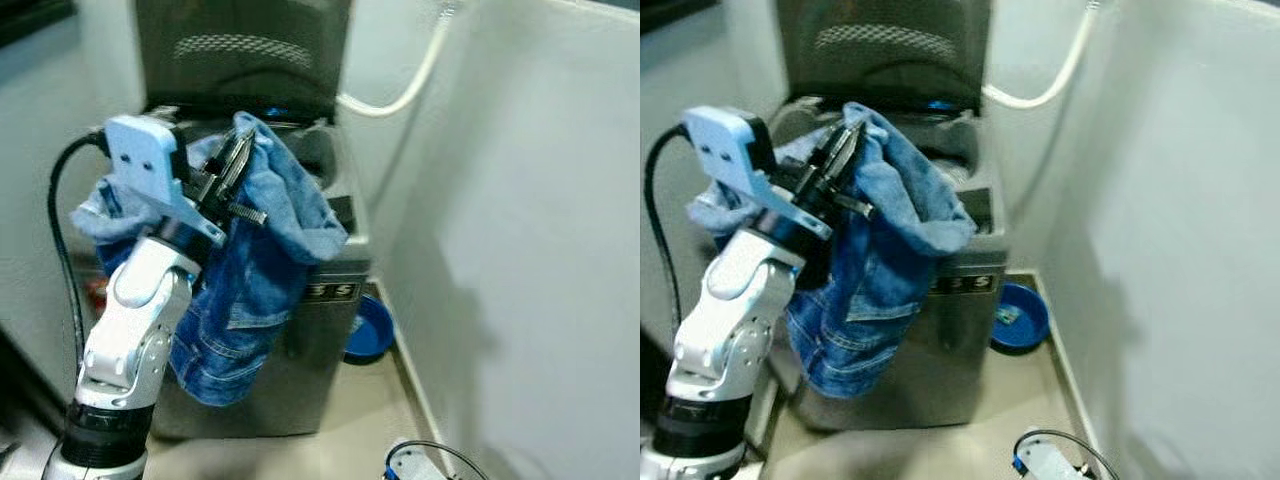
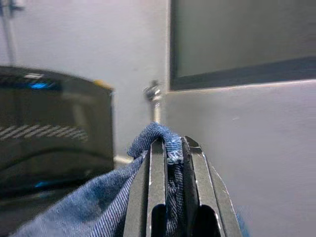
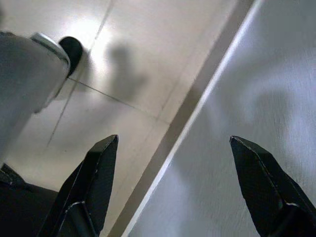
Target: Clothes washing
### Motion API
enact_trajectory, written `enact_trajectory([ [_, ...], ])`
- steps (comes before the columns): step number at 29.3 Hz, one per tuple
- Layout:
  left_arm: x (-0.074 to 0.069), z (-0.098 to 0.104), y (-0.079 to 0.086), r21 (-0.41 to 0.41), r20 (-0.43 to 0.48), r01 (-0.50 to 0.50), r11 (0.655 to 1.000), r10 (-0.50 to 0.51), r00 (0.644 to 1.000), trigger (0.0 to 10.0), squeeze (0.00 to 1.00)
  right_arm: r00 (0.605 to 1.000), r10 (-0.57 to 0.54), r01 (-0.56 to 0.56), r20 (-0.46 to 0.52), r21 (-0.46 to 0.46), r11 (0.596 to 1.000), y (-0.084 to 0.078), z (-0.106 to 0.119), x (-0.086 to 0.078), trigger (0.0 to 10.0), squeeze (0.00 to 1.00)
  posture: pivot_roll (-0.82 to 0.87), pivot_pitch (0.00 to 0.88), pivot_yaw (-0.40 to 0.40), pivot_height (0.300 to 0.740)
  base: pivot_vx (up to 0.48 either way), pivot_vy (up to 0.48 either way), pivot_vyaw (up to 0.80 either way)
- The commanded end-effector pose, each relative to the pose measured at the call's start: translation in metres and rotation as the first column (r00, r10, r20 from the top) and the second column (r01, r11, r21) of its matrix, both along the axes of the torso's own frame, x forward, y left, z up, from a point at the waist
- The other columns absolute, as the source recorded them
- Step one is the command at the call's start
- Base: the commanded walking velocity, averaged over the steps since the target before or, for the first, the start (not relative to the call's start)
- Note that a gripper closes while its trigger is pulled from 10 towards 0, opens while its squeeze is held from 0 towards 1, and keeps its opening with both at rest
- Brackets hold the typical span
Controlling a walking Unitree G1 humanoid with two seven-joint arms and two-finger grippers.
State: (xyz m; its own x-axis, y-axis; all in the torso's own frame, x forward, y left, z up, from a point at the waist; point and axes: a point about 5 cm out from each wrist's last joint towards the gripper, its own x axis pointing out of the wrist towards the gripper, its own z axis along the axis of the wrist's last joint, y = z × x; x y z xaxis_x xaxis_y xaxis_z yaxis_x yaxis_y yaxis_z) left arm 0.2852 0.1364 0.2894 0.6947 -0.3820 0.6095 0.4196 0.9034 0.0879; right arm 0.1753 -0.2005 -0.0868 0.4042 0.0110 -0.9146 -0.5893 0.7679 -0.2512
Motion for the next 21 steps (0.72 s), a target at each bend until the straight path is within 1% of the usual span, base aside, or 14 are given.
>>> enact_trajectory([
  [1,-0.0046,0.0094,0.0038,-0.011,0.047,-0.014,1.000,0.014,0.999,10.0,0.00,1.000,-0.012,0.012,0.005,0.019,1.000,0.0052,-0.0003,0.0011,10.0,0.00,0.20,0.000,-0.075,0.740,0.000,0.000,0.00],
  [2,-0.0039,0.0112,0.0069,-0.016,0.050,-0.033,0.999,0.034,0.998,10.0,0.00,1.000,-0.011,0.011,0.004,0.023,1.000,0.0062,-0.0009,0.0000,10.0,0.00,0.20,0.000,-0.075,0.740,0.000,0.000,0.00],
  [4,-0.0036,0.0113,0.0076,-0.014,0.049,-0.038,0.999,0.039,0.998,10.0,0.00,1.000,-0.012,0.012,0.002,0.024,1.000,0.0061,-0.0011,-0.0005,10.0,0.00,0.21,0.000,-0.076,0.740,0.000,0.000,0.00],
  [14,-0.0038,0.0108,0.0061,-0.006,0.046,-0.053,0.999,0.053,0.998,10.0,0.00,1.000,-0.005,0.005,0.005,0.024,1.000,0.0064,-0.0008,0.0003,10.0,0.00,0.22,0.000,-0.078,0.740,0.000,0.000,0.00],
  [19,-0.0040,0.0108,0.0050,0.001,0.048,-0.064,0.998,0.064,0.997,10.0,0.00,1.000,0.007,-0.007,0.006,0.030,1.000,0.0097,-0.0005,0.0019,10.0,0.00,0.22,0.000,-0.092,0.740,0.000,0.000,0.00],
  [21,-0.0034,0.0107,0.0059,-0.007,0.048,-0.076,0.997,0.076,0.996,10.0,0.00,1.000,0.012,-0.012,0.003,0.033,0.999,0.0107,-0.0002,0.0026,10.0,0.00,0.22,0.000,-0.098,0.740,0.000,0.000,-0.45],
])
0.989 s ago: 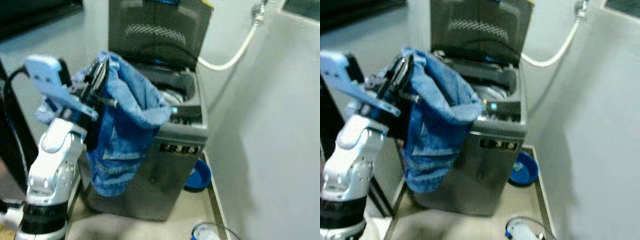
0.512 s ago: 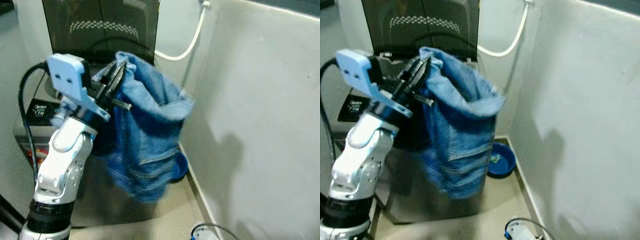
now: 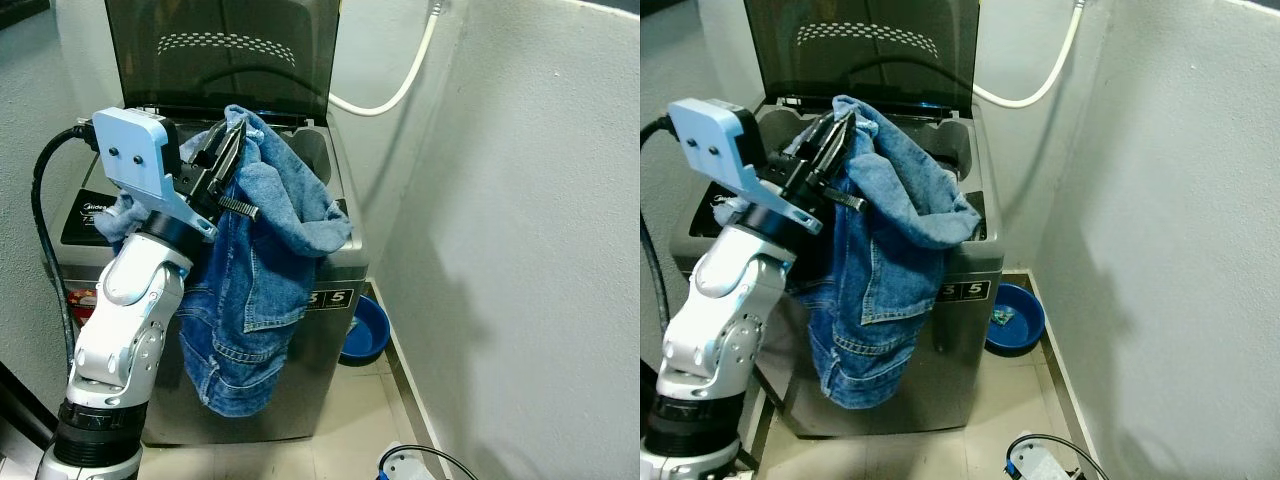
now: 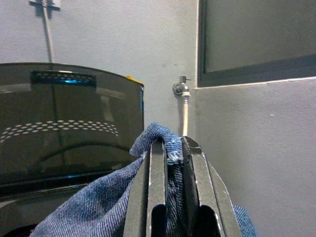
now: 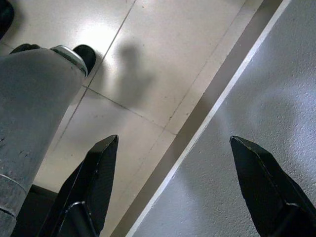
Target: Clothes washing
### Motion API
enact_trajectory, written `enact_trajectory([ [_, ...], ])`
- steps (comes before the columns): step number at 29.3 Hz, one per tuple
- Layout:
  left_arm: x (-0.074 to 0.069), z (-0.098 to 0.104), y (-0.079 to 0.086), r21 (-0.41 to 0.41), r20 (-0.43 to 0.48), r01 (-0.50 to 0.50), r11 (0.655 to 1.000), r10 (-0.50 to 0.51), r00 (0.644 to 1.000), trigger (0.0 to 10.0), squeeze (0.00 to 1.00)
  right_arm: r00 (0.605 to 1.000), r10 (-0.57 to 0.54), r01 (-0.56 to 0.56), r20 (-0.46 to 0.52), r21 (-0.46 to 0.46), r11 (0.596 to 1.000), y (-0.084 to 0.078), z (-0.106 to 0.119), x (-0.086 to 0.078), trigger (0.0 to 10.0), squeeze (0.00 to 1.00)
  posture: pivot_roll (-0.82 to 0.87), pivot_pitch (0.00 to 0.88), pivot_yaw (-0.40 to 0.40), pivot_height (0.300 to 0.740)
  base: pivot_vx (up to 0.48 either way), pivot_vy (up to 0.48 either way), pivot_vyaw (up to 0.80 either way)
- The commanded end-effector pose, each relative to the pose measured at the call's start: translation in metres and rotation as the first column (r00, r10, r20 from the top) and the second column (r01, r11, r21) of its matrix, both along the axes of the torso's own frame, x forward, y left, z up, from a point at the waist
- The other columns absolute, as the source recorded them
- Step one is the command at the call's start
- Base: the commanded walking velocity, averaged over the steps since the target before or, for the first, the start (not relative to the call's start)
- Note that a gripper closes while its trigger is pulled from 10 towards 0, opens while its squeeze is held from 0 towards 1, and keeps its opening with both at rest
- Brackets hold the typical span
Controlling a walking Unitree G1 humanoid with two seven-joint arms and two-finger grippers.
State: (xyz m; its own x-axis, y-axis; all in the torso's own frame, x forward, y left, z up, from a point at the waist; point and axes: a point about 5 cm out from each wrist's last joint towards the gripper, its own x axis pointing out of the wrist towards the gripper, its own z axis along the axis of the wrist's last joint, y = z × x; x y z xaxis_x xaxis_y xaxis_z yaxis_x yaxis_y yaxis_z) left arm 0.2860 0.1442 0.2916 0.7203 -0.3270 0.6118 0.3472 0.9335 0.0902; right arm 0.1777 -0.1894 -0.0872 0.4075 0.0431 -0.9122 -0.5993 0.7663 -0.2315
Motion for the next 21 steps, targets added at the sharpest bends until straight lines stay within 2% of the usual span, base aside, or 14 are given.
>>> enact_trajectory([
  [1,-0.003,0.009,-0.001,-0.014,0.046,-0.013,1.000,0.014,0.999,10.0,0.00,1.000,0.005,-0.005,0.001,0.002,1.000,0.000,0.001,0.002,10.0,0.00,0.22,0.000,-0.102,0.740,0.000,0.000,-0.80],
  [7,-0.002,0.008,0.000,-0.019,0.042,-0.032,0.999,0.032,0.999,10.0,0.00,1.000,0.011,-0.011,0.006,-0.001,1.000,0.000,0.002,0.004,10.0,0.00,0.21,0.000,-0.109,0.740,0.000,0.000,-0.80],
  [13,0.001,0.008,0.003,-0.017,0.041,-0.079,0.997,0.079,0.996,10.0,0.00,1.000,0.019,-0.019,0.021,-0.009,1.000,-0.003,0.005,0.009,10.0,0.00,0.21,0.000,-0.123,0.740,0.000,0.000,0.00],
  [15,-0.001,0.020,0.014,-0.026,0.083,-0.131,0.991,0.133,0.988,10.0,0.00,0.999,0.021,-0.021,0.027,-0.008,1.000,-0.003,0.006,0.011,10.0,0.00,0.20,0.000,-0.115,0.740,0.000,0.000,0.00],
  [18,-0.003,0.030,0.018,-0.020,0.119,-0.144,0.989,0.145,0.982,10.0,0.00,0.999,0.017,-0.017,0.028,-0.004,1.000,-0.002,0.006,0.011,10.0,0.00,0.20,0.000,-0.113,0.740,0.000,0.000,0.00],
  [21,-0.010,0.062,0.026,-0.028,0.234,-0.171,0.985,0.172,0.957,10.0,0.00,1.000,0.014,-0.014,0.028,0.001,1.000,-0.001,0.005,0.011,10.0,0.00,0.20,0.000,-0.106,0.740,0.000,0.000,0.00],
])
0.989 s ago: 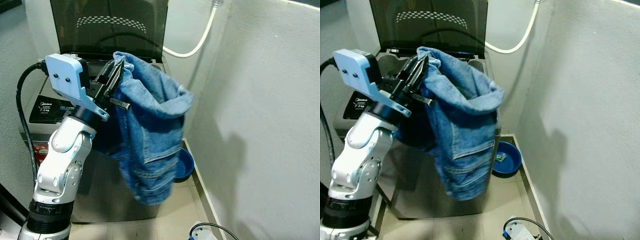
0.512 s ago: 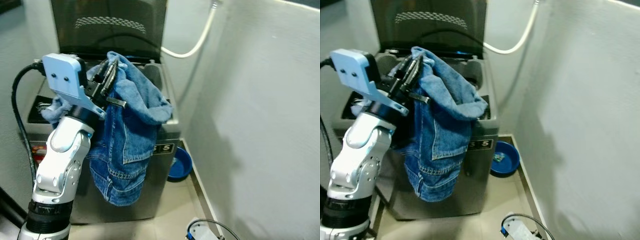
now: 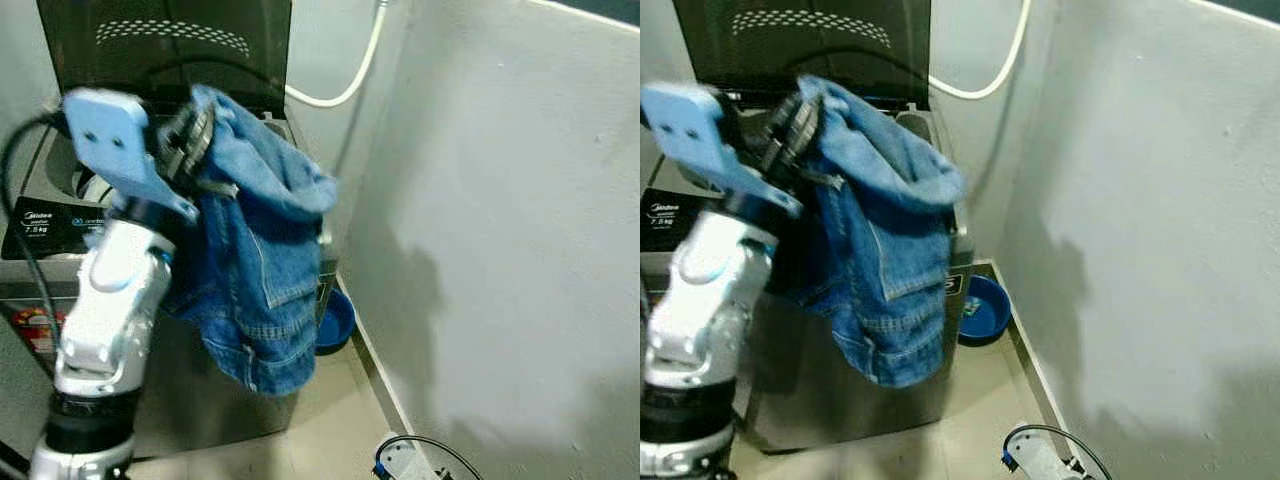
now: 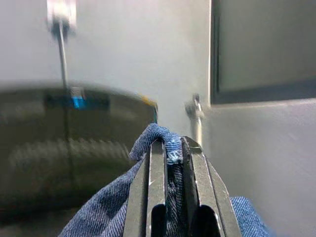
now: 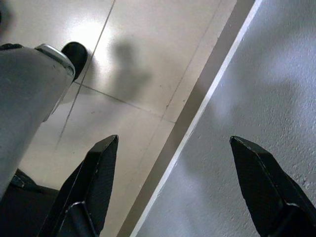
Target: Clothes washing
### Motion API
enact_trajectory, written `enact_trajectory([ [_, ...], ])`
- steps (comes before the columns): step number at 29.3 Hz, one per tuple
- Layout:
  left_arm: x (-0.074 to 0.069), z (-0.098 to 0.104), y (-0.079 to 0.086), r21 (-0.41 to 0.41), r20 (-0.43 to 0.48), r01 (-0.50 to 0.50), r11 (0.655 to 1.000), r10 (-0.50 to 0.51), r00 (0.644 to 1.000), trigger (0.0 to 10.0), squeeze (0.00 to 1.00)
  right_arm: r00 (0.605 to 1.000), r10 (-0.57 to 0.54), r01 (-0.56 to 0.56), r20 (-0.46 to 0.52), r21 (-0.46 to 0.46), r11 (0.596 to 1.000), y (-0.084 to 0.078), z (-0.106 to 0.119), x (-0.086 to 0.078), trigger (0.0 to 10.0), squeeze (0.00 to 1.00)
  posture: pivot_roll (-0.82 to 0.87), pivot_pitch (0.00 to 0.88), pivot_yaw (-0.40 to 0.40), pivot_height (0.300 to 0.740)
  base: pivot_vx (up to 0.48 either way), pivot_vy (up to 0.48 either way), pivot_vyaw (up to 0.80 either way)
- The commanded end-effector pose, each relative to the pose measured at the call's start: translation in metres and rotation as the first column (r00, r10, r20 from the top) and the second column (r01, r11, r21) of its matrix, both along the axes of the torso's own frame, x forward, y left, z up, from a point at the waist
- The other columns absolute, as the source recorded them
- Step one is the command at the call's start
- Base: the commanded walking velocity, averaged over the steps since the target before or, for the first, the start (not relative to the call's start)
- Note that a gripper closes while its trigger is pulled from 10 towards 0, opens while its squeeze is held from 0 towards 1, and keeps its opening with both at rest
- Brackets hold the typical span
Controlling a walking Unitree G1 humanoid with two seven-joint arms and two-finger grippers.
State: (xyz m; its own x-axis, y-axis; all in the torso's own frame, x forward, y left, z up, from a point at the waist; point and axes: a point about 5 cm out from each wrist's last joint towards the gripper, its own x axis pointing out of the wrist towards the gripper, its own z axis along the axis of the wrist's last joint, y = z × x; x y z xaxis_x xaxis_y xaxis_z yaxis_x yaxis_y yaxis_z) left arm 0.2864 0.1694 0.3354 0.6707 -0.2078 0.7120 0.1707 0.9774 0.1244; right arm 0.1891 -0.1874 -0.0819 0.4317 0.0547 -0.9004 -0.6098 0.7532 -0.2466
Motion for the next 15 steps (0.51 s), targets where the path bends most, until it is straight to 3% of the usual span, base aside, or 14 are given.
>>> enact_trajectory([
  [1,-0.010,0.018,0.000,0.003,0.095,-0.007,1.000,0.006,0.995,10.0,0.00,1.000,-0.008,0.008,0.000,-0.001,1.000,-0.003,0.000,-0.001,10.0,0.00,0.20,0.000,-0.106,0.740,0.000,0.000,0.00],
  [3,-0.015,0.033,0.003,0.029,0.150,-0.031,0.999,0.027,0.988,10.0,0.00,1.000,-0.014,0.014,0.003,0.004,1.000,-0.002,0.000,-0.001,10.0,0.00,0.19,0.000,-0.097,0.740,0.000,0.000,0.00],
  [7,-0.019,0.042,0.003,0.048,0.185,-0.039,0.998,0.029,0.982,10.0,0.00,1.000,-0.016,0.016,0.003,0.008,1.000,0.000,-0.001,-0.002,10.0,0.00,0.19,0.000,-0.097,0.740,0.000,0.000,0.00],
  [12,-0.028,0.063,0.007,0.060,0.259,-0.042,0.997,0.025,0.965,10.0,0.00,1.000,0.016,-0.016,-0.007,0.001,1.000,0.002,-0.003,-0.005,10.0,0.00,0.21,0.000,-0.099,0.740,0.286,0.000,0.00],
  [15,-0.027,0.060,0.010,0.051,0.246,-0.051,0.997,0.037,0.969,10.0,0.00,1.000,0.019,-0.019,-0.010,-0.004,1.000,0.001,-0.003,-0.006,10.0,0.00,0.21,0.000,-0.096,0.740,0.385,0.000,0.00],
])
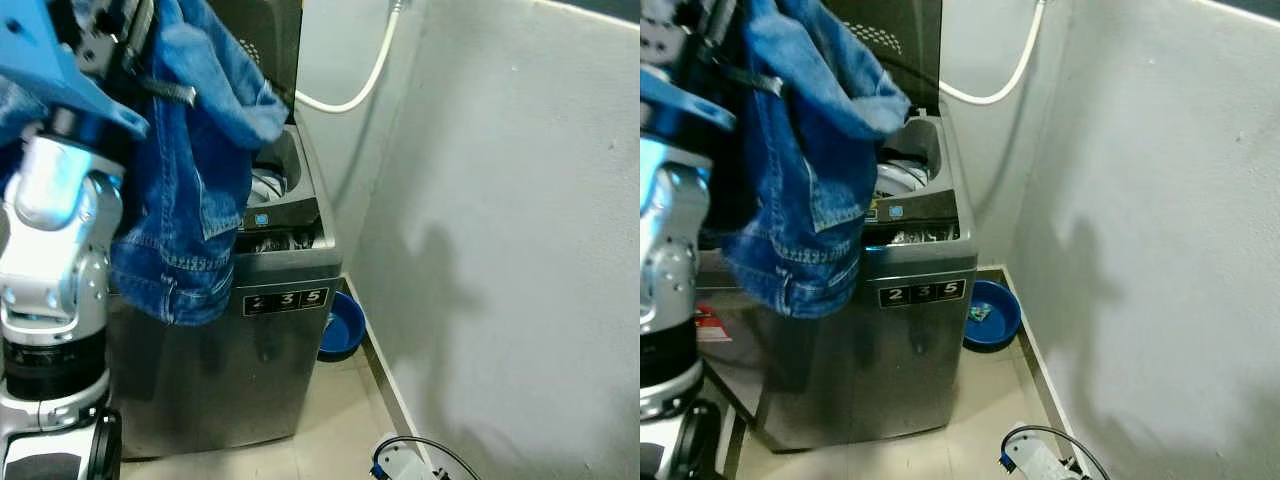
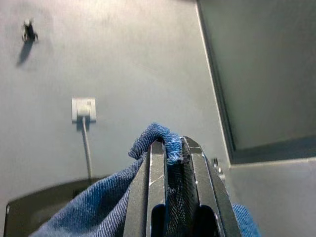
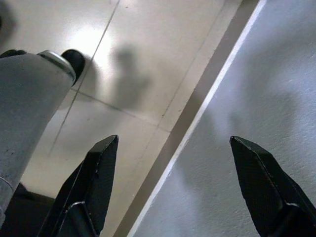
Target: Clothes washing
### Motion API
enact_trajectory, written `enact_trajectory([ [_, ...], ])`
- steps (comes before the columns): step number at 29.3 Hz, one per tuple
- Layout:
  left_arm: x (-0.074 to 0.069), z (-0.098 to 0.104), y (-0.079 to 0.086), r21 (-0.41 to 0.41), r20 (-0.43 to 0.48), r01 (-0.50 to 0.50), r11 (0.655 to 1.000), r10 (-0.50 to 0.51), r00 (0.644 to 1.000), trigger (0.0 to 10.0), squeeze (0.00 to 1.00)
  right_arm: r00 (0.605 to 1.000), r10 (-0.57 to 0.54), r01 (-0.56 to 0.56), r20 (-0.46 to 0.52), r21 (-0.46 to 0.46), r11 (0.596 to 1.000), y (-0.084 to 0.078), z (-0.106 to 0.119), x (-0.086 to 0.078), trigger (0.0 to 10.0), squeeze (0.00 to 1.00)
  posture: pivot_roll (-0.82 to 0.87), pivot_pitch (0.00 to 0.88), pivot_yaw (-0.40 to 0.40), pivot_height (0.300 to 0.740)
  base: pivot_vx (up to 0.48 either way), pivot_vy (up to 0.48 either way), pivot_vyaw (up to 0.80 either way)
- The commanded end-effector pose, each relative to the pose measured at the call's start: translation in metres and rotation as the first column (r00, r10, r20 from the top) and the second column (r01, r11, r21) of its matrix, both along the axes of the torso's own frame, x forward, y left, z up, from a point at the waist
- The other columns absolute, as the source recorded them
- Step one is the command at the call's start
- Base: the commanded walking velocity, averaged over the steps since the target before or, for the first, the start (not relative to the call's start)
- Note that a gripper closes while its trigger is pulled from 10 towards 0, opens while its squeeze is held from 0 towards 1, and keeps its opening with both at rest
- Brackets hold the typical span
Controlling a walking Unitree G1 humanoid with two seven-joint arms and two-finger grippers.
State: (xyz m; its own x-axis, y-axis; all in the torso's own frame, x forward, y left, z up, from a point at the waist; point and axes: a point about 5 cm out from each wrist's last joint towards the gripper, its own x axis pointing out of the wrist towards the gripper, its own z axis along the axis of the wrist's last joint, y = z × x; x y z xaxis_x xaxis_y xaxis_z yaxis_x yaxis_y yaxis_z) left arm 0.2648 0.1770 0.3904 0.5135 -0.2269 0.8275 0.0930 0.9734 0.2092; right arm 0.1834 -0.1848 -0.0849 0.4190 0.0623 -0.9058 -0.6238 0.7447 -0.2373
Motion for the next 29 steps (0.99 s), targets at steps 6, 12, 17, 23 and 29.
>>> enact_trajectory([
  [6,-0.002,-0.005,0.005,-0.013,-0.005,-0.005,1.000,0.005,1.000,10.0,0.00,1.000,0.003,-0.003,0.003,-0.007,1.000,-0.003,0.000,-0.001,10.0,0.00,0.20,0.000,-0.094,0.740,0.406,0.000,0.00],
  [12,0.000,-0.011,0.003,-0.024,-0.027,0.001,1.000,-0.002,1.000,10.0,0.00,1.000,-0.001,0.001,0.002,-0.003,1.000,-0.003,0.000,-0.001,10.0,0.00,0.20,0.000,-0.093,0.740,0.414,0.000,0.00],
  [17,0.000,-0.011,0.001,-0.027,-0.031,0.012,1.000,-0.012,0.999,10.0,0.00,1.000,-0.002,0.002,0.001,0.002,1.000,-0.002,0.000,-0.001,10.0,0.00,0.20,0.000,-0.092,0.740,0.416,0.000,0.00],
  [23,-0.006,0.002,-0.004,-0.027,0.007,0.053,0.998,-0.053,0.999,10.0,0.00,1.000,-0.002,0.002,-0.002,0.005,1.000,-0.002,-0.001,-0.002,10.0,0.00,0.20,0.000,-0.089,0.740,0.133,0.000,0.00],
  [29,0.008,-0.014,0.016,-0.053,-0.089,-0.131,0.990,0.126,0.988,10.0,0.00,1.000,0.000,0.000,-0.009,0.002,1.000,-0.003,-0.002,-0.005,10.0,0.00,0.19,0.000,-0.086,0.740,0.000,0.000,0.00],
])
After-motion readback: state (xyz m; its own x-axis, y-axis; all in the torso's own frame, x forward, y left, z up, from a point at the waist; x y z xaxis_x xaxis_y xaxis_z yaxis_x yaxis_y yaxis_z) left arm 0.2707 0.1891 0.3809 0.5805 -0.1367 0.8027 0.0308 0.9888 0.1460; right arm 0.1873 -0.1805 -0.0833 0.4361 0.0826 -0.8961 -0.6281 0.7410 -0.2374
